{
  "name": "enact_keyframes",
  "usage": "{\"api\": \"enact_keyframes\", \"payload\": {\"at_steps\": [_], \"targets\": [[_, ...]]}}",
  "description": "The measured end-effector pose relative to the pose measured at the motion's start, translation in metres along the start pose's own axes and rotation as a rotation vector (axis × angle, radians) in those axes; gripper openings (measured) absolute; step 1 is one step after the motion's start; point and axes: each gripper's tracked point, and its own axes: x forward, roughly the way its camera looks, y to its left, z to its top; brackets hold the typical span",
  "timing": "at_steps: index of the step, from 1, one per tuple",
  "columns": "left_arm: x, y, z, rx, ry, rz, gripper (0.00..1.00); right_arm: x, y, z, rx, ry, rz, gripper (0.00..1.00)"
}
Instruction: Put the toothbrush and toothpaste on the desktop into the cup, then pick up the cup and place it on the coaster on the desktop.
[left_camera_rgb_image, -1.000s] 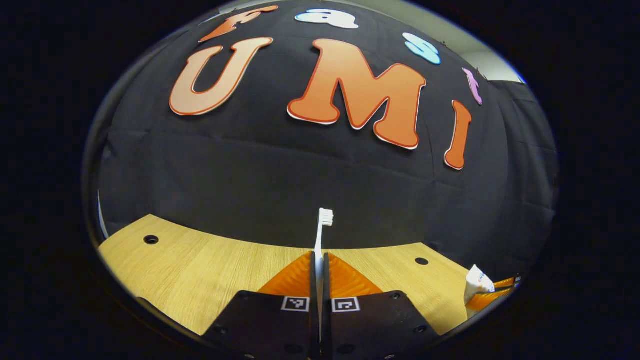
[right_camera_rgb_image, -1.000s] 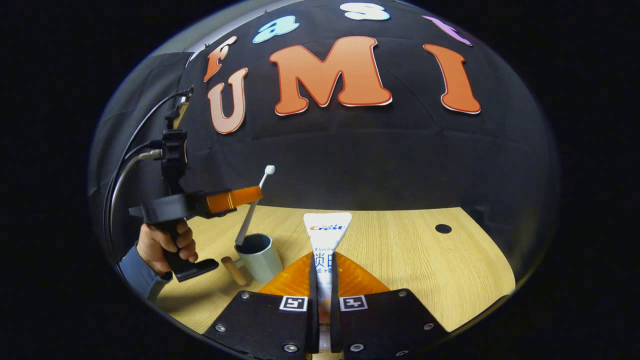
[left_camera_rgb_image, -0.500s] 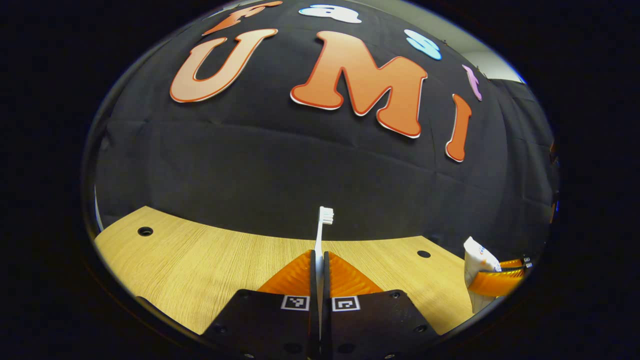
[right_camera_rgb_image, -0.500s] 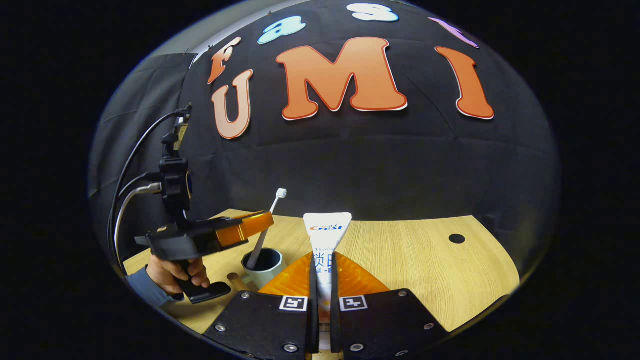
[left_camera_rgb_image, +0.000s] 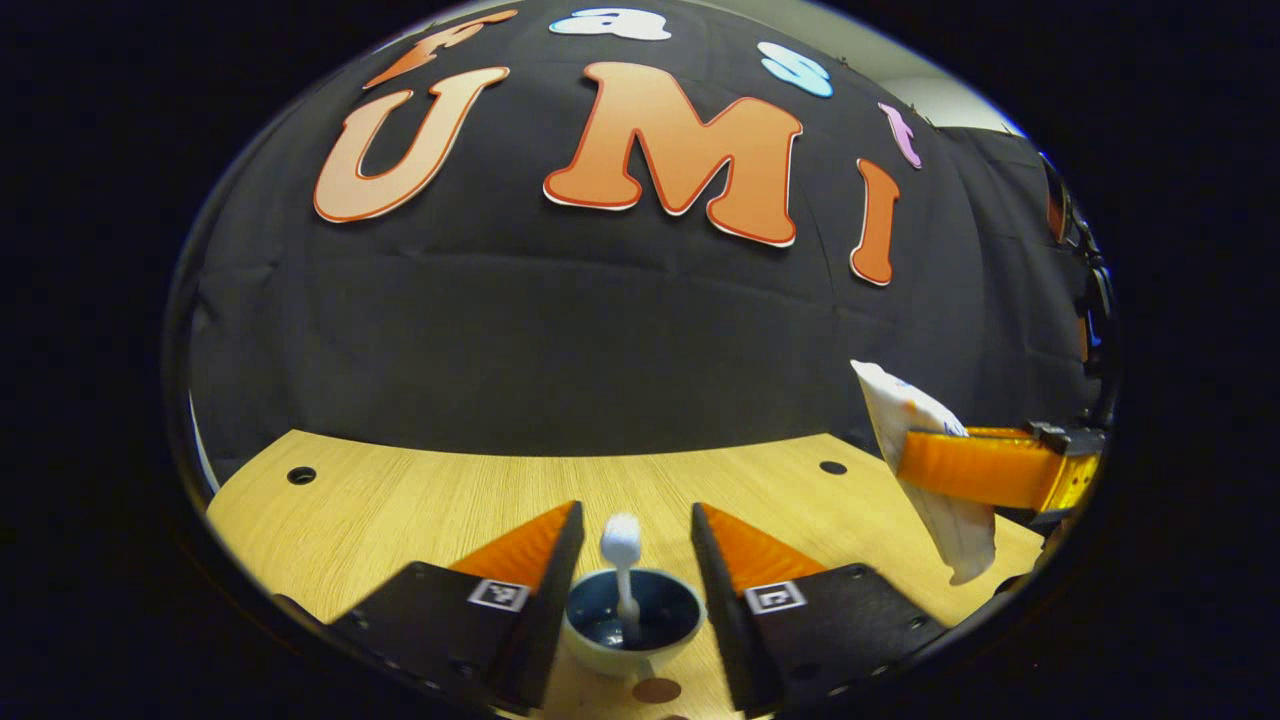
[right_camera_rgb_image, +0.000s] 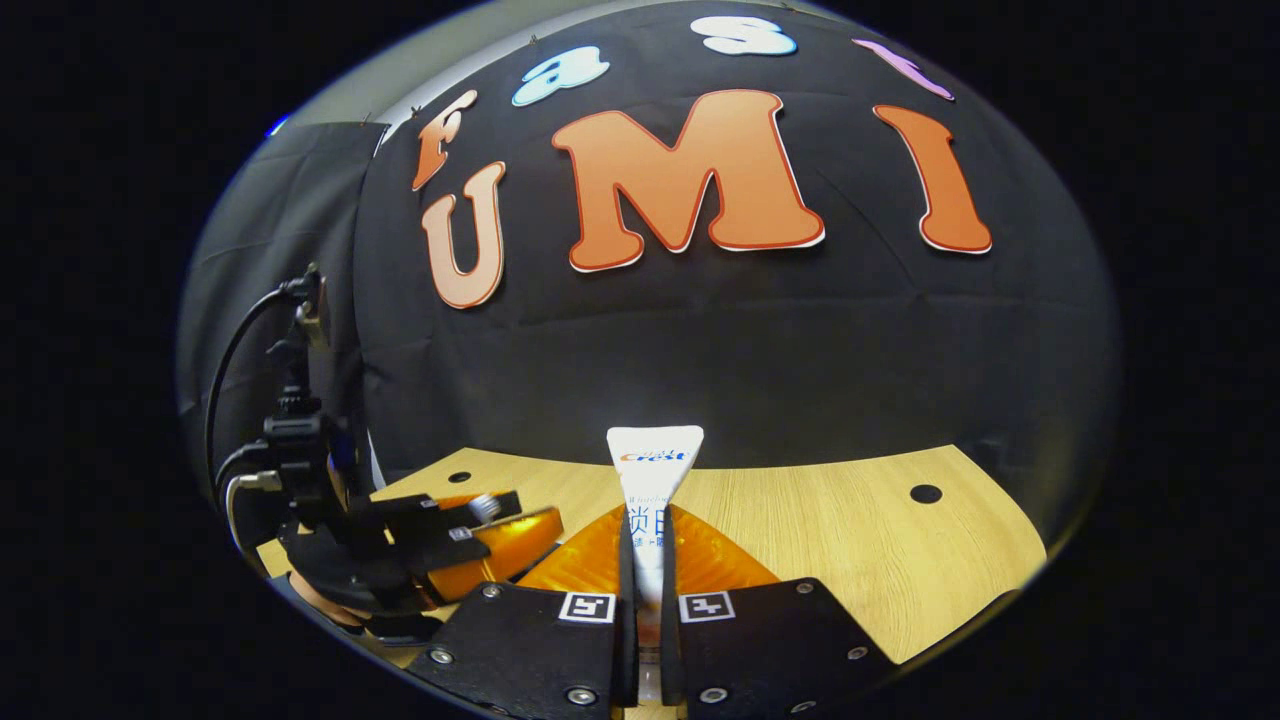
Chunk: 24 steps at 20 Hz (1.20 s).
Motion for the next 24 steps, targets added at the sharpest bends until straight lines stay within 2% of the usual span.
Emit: {"api": "enact_keyframes", "payload": {"at_steps": [2,3,11,14,16,24], "targets": [[-0.015,0.006,0.002,0.000,0.010,0.021,0.98,0.005,0.007,0.006,0.013,-0.007,0.013,0.09],[-0.023,0.008,0.003,0.000,0.010,0.026,1.00,0.008,0.011,0.008,0.016,-0.011,0.017,0.09],[-0.081,0.017,-0.020,-0.008,0.046,0.039,0.97,0.031,0.040,0.026,0.080,-0.046,0.095,0.09],[-0.102,0.007,-0.028,-0.073,0.068,0.017,0.98,0.045,0.055,0.032,0.108,-0.062,0.136,0.09],[-0.111,0.004,-0.031,-0.075,0.067,0.015,0.98,0.054,0.066,0.037,0.114,-0.083,0.167,0.09],[-0.109,0.021,-0.047,-0.049,0.088,0.046,0.98,0.103,0.079,0.026,0.103,-0.104,0.201,0.09]]}}
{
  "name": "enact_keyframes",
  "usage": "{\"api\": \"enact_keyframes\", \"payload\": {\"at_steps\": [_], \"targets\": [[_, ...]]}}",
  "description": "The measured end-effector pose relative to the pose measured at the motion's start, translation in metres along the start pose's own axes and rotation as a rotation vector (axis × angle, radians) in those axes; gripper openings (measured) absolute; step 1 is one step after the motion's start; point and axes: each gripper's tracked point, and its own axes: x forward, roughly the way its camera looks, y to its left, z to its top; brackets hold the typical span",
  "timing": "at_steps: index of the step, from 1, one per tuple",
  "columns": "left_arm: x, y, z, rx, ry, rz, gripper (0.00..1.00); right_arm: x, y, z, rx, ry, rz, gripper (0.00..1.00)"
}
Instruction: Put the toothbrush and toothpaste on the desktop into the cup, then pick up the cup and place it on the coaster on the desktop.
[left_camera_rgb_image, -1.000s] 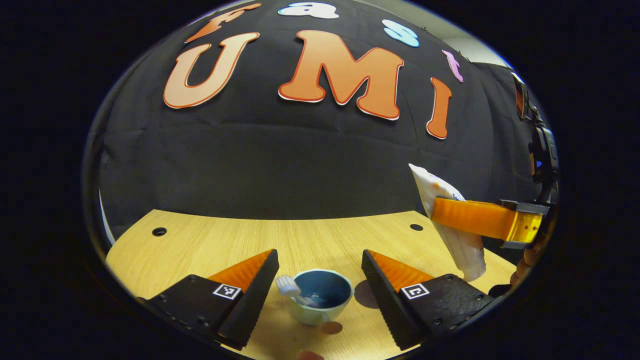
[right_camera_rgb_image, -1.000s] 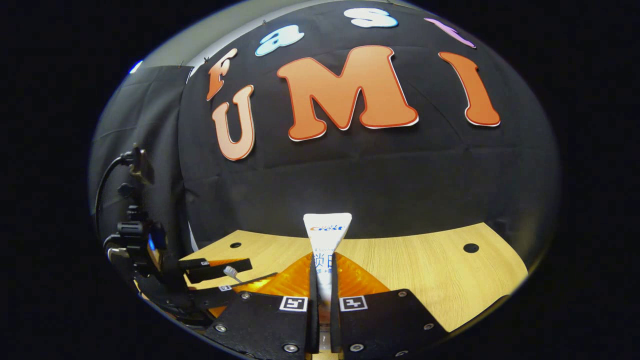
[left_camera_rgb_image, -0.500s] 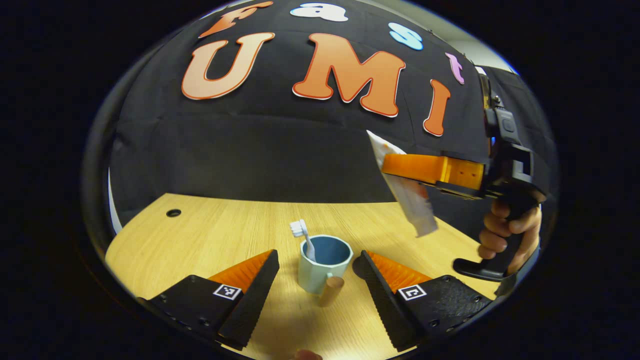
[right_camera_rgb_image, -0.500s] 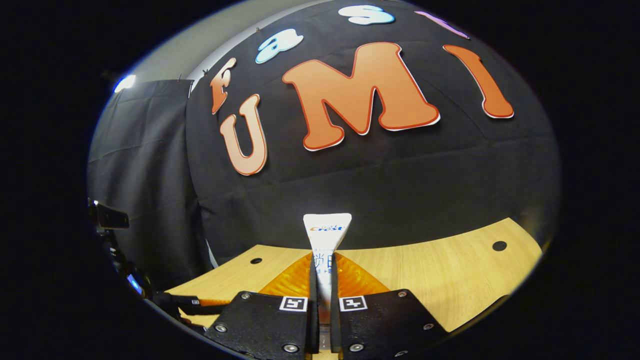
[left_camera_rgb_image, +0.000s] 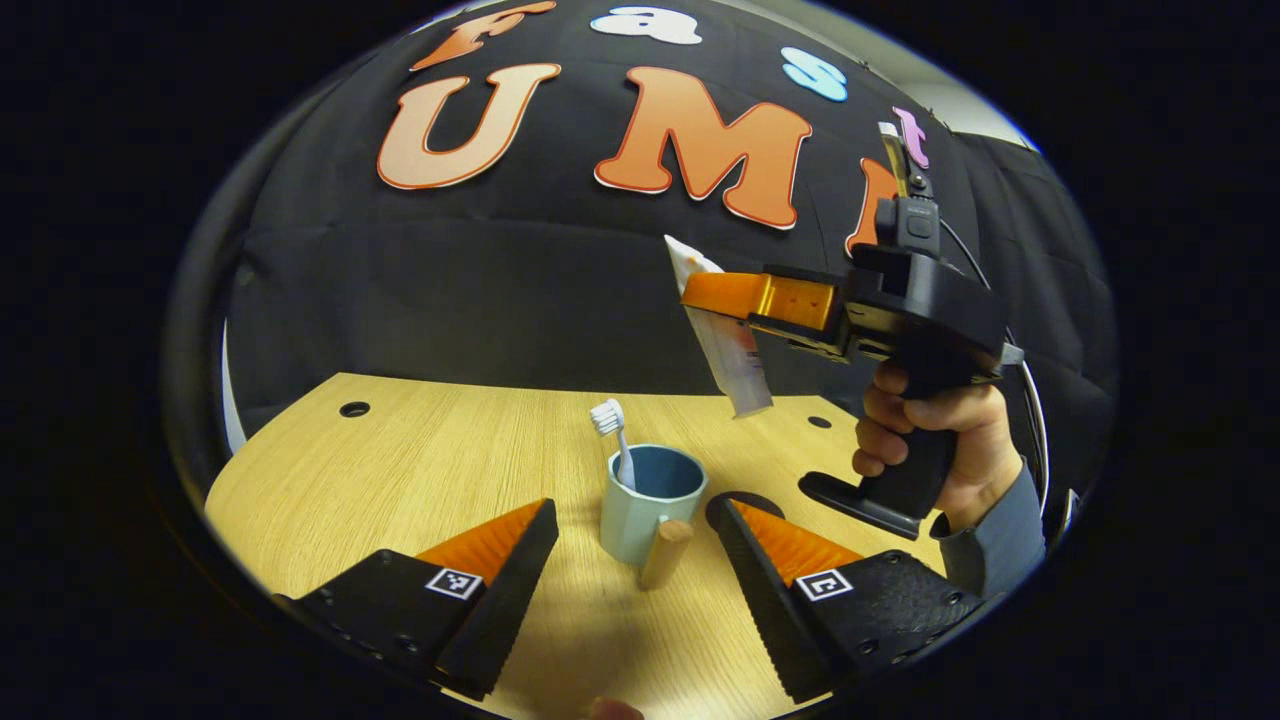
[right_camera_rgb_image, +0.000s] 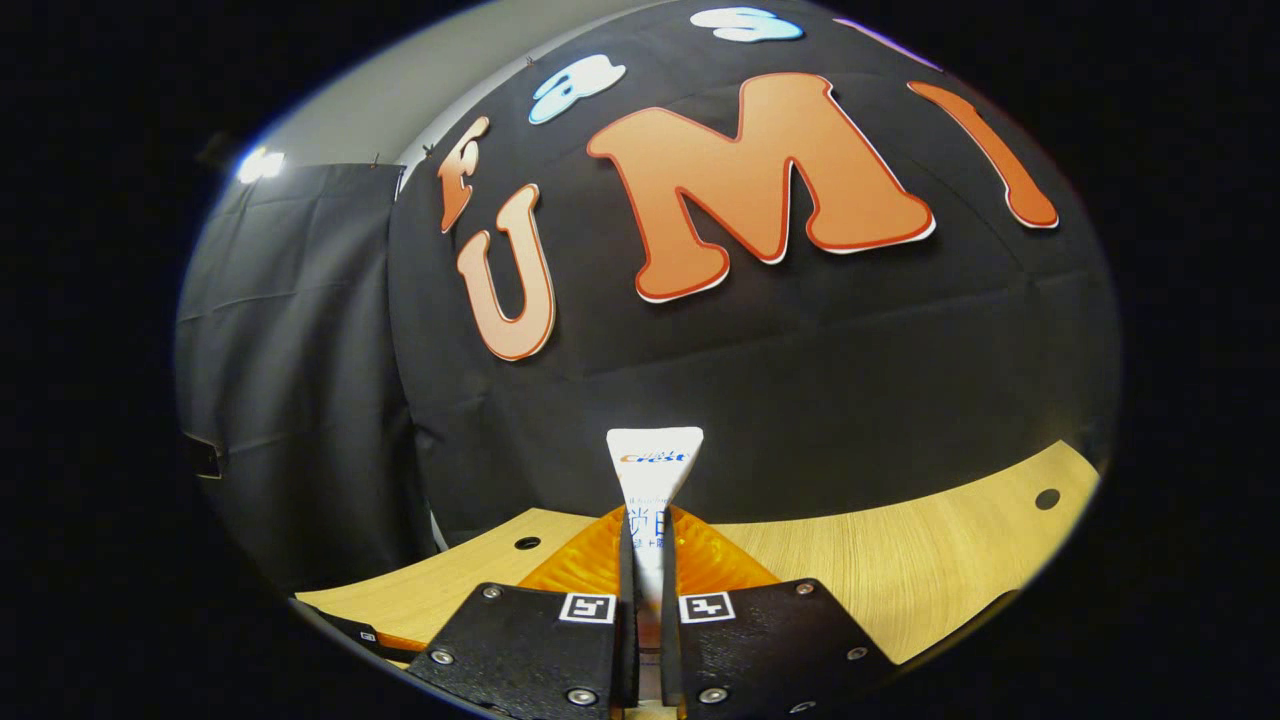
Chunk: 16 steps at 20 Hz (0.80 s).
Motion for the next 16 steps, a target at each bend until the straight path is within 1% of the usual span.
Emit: {"api": "enact_keyframes", "payload": {"at_steps": [5,10,12,16], "targets": [[0.006,0.006,-0.005,-0.015,0.015,0.009,0.98,0.016,0.002,-0.027,-0.007,0.036,0.017,0.09],[0.008,0.007,-0.013,-0.028,0.032,0.014,0.98,0.023,0.019,-0.046,-0.018,0.054,0.055,0.09],[0.004,0.011,-0.014,-0.028,0.029,0.022,0.98,0.027,0.022,-0.053,-0.037,0.054,0.059,0.09],[0.001,0.020,-0.021,-0.048,0.045,0.044,0.98,0.033,0.022,-0.071,-0.036,0.087,0.056,0.09]]}}
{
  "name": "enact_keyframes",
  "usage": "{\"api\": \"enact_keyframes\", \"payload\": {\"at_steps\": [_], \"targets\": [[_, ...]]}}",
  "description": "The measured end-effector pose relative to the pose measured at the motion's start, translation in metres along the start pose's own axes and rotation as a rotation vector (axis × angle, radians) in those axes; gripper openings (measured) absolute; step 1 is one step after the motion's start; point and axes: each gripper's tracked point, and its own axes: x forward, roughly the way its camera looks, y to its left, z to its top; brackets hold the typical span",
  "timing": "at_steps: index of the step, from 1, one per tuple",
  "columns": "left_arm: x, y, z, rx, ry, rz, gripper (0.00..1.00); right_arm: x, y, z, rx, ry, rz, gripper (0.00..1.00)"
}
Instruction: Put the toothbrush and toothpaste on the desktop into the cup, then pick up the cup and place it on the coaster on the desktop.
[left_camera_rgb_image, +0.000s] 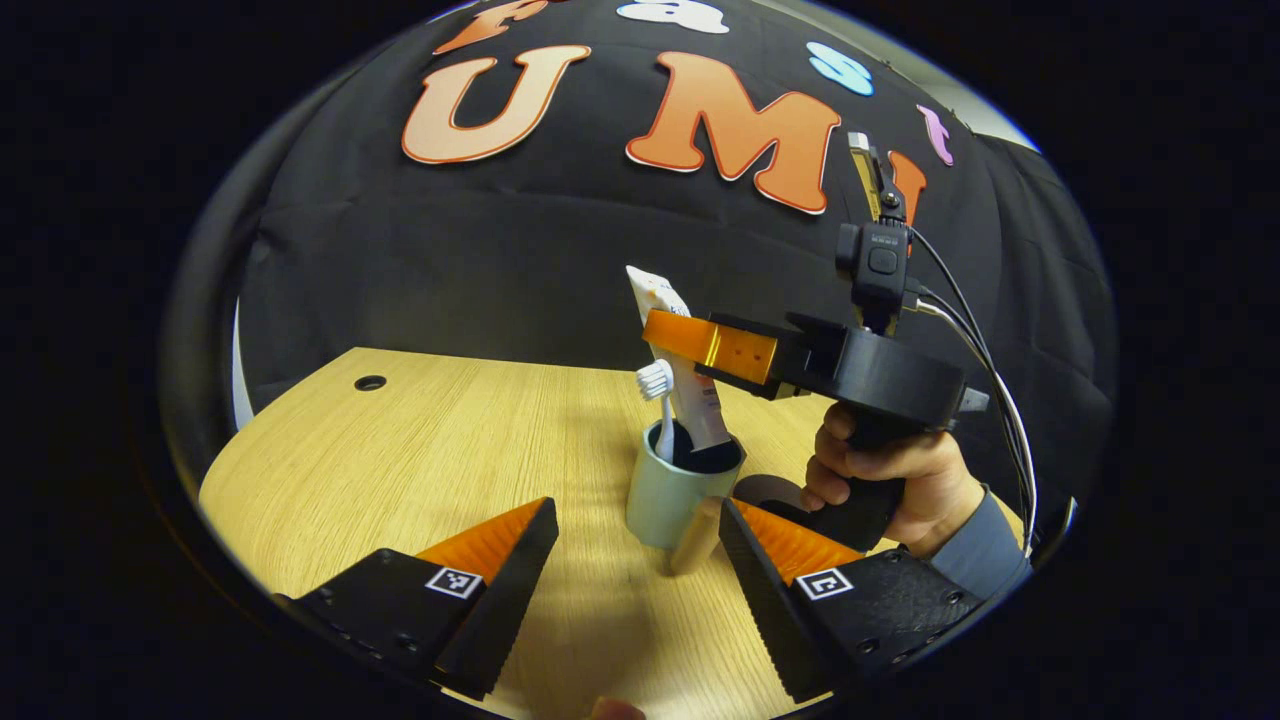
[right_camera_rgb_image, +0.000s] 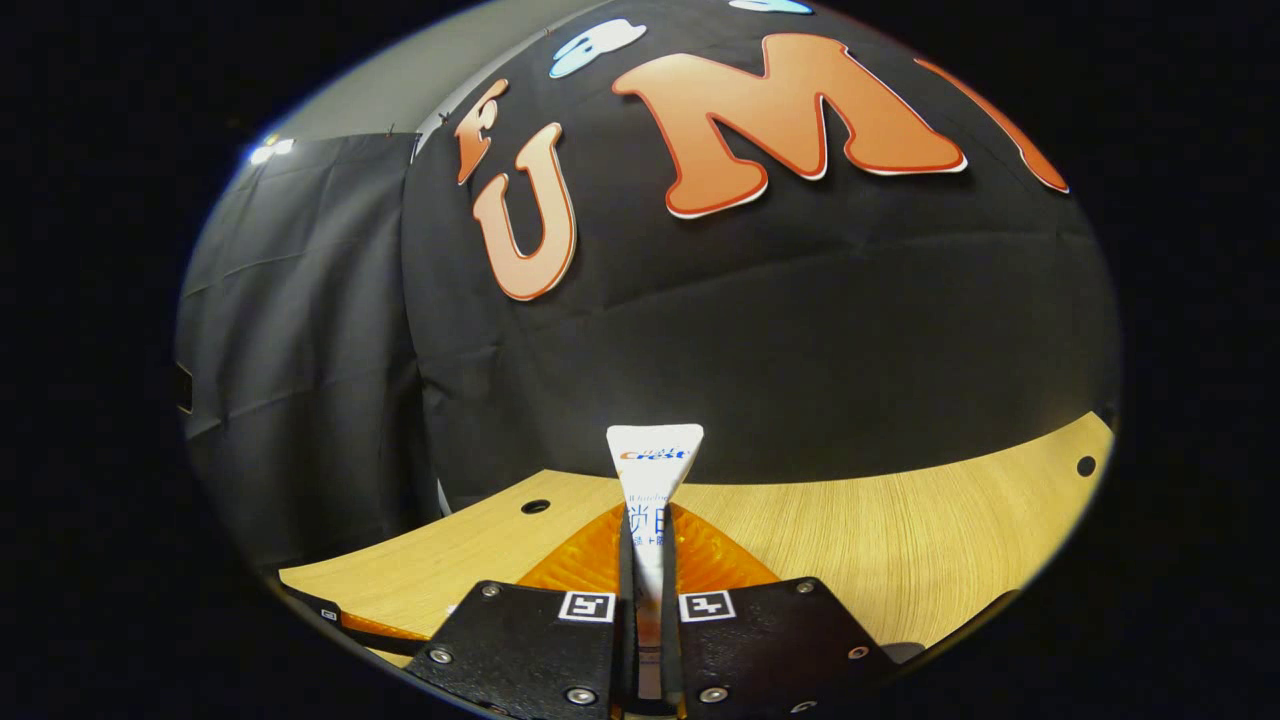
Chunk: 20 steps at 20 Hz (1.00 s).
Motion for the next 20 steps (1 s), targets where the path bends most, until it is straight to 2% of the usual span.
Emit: {"api": "enact_keyframes", "payload": {"at_steps": [6,10,13,16,20], "targets": [[-0.004,-0.001,-0.005,-0.009,0.017,0.007,0.98,-0.010,-0.005,-0.018,-0.011,0.069,-0.018,0.13],[-0.008,-0.009,-0.010,-0.005,0.023,0.007,0.98,-0.020,-0.011,-0.018,-0.037,0.085,-0.042,0.20],[-0.011,-0.017,-0.009,-0.005,0.027,-0.003,0.98,-0.033,-0.012,-0.025,-0.068,0.148,-0.052,0.23],[-0.011,-0.023,-0.008,-0.002,0.039,-0.001,0.98,-0.049,-0.018,-0.031,-0.107,0.207,-0.072,0.34],[-0.007,-0.028,-0.007,0.005,0.072,0.008,0.98,-0.071,-0.021,-0.012,-0.119,0.197,-0.082,0.53]]}}
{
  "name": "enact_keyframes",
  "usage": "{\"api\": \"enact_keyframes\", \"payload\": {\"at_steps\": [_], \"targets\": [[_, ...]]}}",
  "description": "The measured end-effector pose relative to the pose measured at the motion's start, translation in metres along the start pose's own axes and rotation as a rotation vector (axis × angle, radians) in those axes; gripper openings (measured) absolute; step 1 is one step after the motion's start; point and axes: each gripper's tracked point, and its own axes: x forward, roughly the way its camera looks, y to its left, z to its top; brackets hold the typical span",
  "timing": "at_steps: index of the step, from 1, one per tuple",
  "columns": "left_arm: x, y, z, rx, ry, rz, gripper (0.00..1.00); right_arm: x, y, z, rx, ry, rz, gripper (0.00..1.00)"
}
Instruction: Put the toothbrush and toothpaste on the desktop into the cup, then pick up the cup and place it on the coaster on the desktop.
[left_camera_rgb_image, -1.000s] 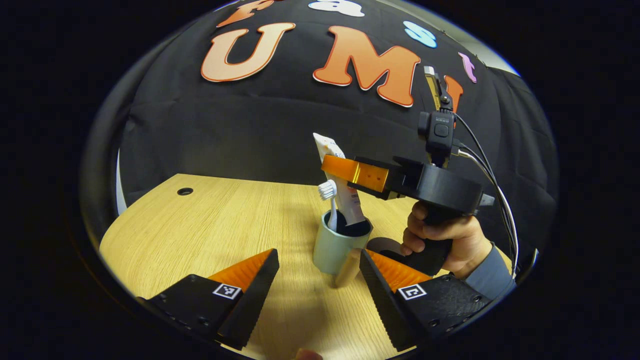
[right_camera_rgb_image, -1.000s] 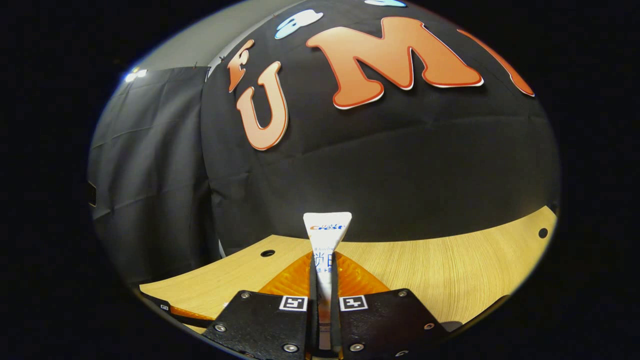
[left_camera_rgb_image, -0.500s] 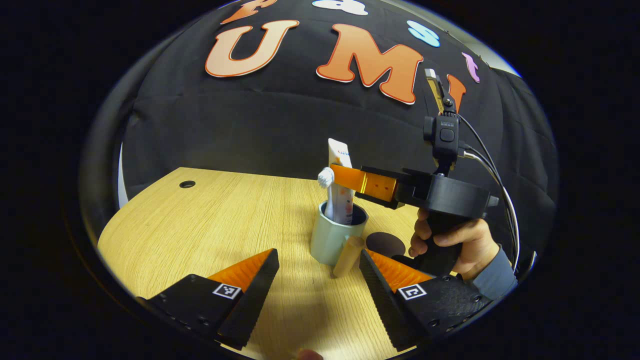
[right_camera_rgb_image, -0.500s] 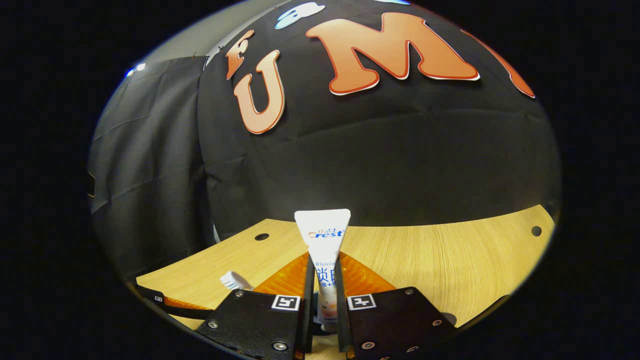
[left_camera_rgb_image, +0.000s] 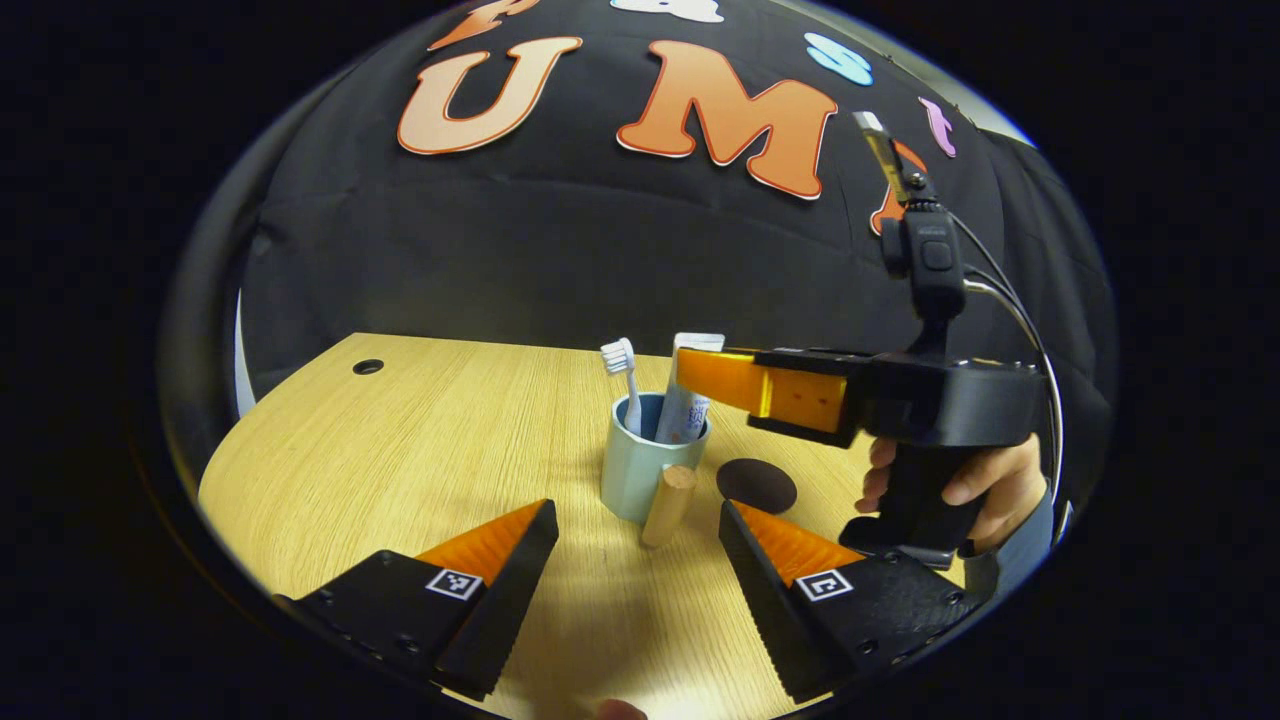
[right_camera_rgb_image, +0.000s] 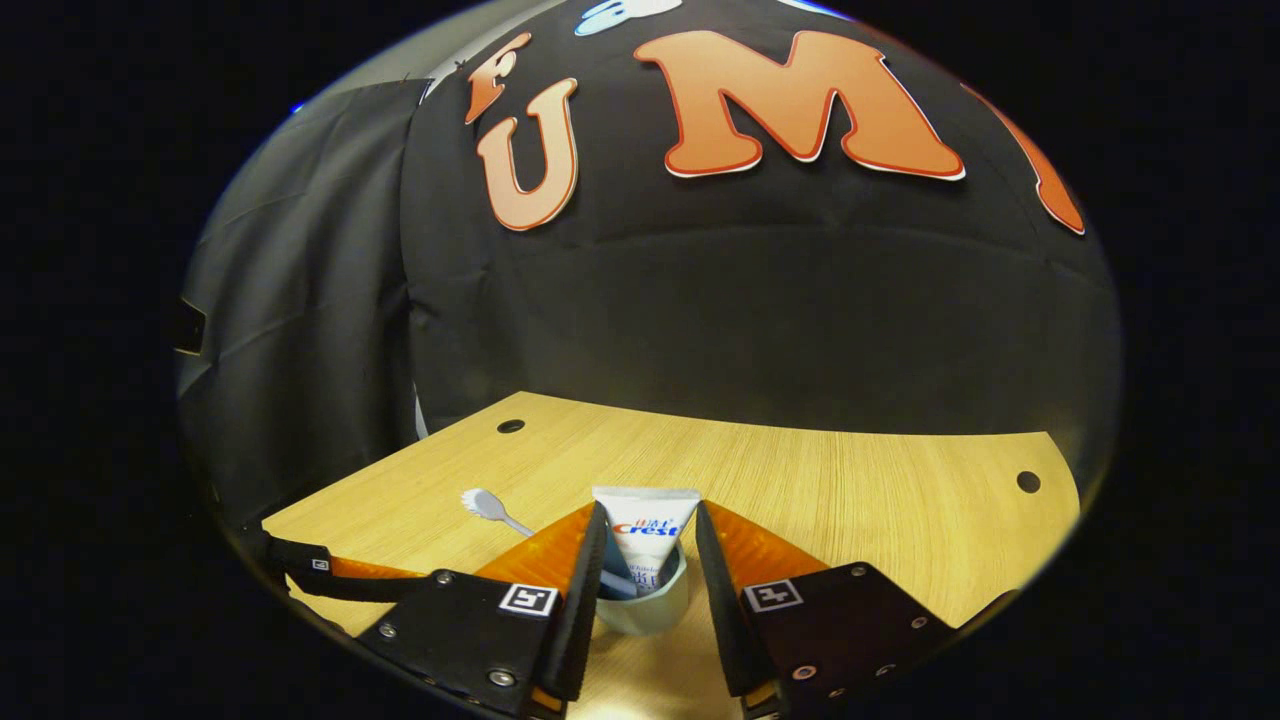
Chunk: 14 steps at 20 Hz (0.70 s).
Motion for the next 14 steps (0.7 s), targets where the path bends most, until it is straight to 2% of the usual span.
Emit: {"api": "enact_keyframes", "payload": {"at_steps": [2,3,4,6,9,14], "targets": [[0.002,0.000,0.003,0.001,0.015,0.009,0.98,-0.016,-0.004,0.010,-0.017,-0.023,-0.008,0.61],[0.005,-0.001,0.005,-0.004,0.033,0.011,0.98,-0.025,-0.006,0.018,-0.020,-0.039,-0.010,0.59],[0.008,-0.003,0.005,-0.012,0.050,0.014,0.98,-0.033,-0.006,0.026,-0.018,-0.056,-0.010,0.73],[0.016,-0.004,0.008,-0.031,0.080,0.022,0.98,-0.050,-0.009,0.039,-0.018,-0.087,-0.015,0.83],[0.024,-0.004,0.016,-0.016,0.130,0.040,0.98,-0.076,-0.017,0.060,-0.018,-0.126,-0.029,0.91],[0.047,-0.015,0.021,0.023,0.212,0.064,0.97,-0.128,-0.039,0.079,-0.032,-0.161,-0.067,0.95]]}}
